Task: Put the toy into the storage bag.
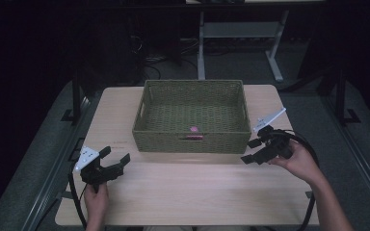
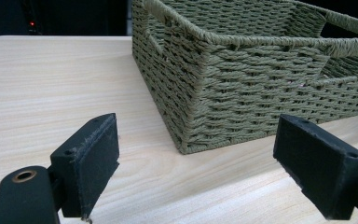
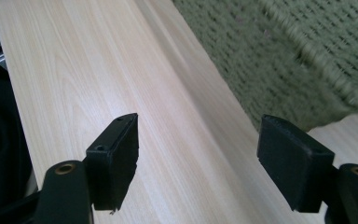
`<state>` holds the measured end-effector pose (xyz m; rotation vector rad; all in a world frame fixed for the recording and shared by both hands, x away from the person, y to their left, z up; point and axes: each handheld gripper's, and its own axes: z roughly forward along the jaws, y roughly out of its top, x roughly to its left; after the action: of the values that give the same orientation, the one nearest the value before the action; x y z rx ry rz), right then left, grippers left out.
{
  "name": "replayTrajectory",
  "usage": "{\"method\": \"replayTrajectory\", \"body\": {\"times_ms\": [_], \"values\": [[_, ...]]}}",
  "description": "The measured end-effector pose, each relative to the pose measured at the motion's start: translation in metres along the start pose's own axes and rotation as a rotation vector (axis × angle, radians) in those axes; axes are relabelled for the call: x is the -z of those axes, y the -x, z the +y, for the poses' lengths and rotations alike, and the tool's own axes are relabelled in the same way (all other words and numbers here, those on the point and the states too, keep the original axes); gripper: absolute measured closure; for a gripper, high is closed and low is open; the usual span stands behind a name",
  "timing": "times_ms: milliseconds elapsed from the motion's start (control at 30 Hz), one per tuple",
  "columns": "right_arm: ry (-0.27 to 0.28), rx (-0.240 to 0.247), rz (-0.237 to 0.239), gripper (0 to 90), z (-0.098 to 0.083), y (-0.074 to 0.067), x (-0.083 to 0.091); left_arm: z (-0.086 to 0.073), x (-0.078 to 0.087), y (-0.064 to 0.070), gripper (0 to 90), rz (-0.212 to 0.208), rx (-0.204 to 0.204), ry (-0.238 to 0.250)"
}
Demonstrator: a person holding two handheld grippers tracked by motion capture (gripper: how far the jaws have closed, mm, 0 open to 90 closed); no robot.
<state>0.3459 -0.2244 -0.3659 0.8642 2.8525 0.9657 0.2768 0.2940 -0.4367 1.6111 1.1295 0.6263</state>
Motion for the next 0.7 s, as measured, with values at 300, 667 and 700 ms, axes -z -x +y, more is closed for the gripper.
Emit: {"method": "replayTrajectory", "body": {"times_ms": [300, 667, 700], "values": [[0.014, -0.025, 0.003, 28.3, -0.022, -0.003, -0.007, 0.000, -0.001, 0.001, 13.6, -0.003, -0.007, -0.002], [0.006, -0.070, 0.002, 27.7, -0.047, -0.004, -0.019, 0.000, -0.004, 0.003, 13.7, -0.007, -0.018, -0.009], [0.008, -0.068, 0.001, 27.7, -0.048, -0.005, -0.020, 0.000, -0.004, 0.003, 13.6, -0.009, -0.017, -0.012]]}}
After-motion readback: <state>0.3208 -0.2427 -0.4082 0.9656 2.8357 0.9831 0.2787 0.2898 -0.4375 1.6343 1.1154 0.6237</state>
